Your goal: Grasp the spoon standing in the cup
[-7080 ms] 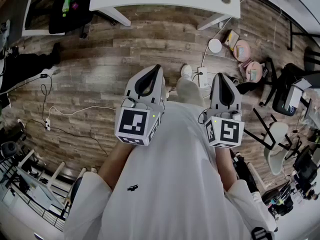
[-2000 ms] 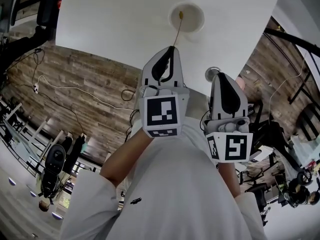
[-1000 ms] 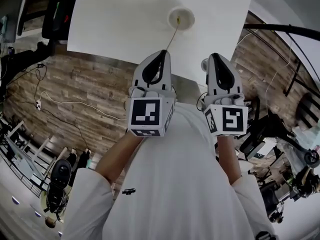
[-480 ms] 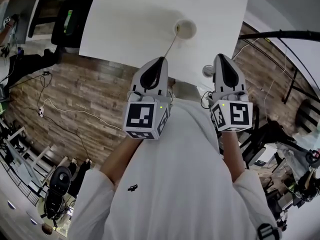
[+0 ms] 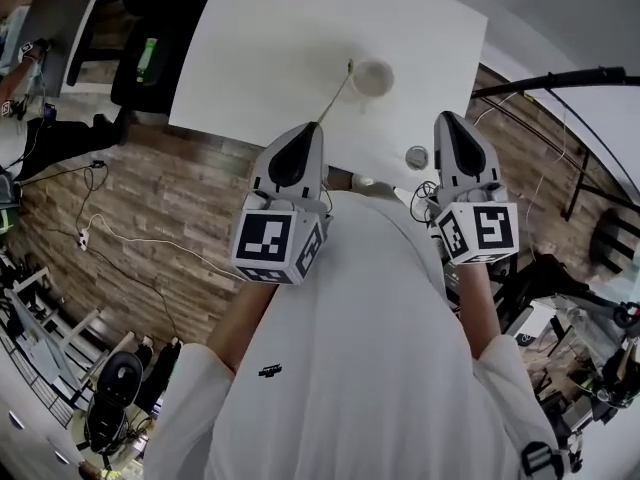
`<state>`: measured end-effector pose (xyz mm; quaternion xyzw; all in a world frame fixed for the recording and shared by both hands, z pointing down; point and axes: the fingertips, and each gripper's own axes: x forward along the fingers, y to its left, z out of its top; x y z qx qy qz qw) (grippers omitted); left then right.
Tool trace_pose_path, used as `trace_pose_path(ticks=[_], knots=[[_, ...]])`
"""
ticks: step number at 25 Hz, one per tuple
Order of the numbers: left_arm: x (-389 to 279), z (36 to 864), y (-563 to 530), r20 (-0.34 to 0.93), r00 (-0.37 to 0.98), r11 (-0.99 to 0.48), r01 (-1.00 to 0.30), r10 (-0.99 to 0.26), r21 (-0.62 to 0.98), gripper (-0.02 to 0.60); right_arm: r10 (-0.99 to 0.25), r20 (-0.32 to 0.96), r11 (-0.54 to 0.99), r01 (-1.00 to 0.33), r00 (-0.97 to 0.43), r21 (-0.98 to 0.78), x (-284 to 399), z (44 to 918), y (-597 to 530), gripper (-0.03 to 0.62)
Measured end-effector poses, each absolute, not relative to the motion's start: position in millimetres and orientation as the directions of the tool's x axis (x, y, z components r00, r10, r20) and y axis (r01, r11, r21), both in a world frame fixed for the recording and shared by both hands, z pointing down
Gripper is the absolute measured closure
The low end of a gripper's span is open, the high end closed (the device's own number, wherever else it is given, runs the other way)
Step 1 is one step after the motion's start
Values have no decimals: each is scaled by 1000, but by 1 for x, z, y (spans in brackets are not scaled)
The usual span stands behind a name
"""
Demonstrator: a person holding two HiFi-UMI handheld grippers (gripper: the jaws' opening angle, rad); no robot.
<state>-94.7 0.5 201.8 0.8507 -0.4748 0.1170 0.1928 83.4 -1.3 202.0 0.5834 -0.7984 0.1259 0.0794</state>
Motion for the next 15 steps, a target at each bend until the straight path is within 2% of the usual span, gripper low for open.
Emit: trace_pose_path(ticks=[15], knots=[[-81,207,-12,394,555,-511,-831,-733,221,581,-856,327,408,-912,-401,-51,81,191,-4,589]])
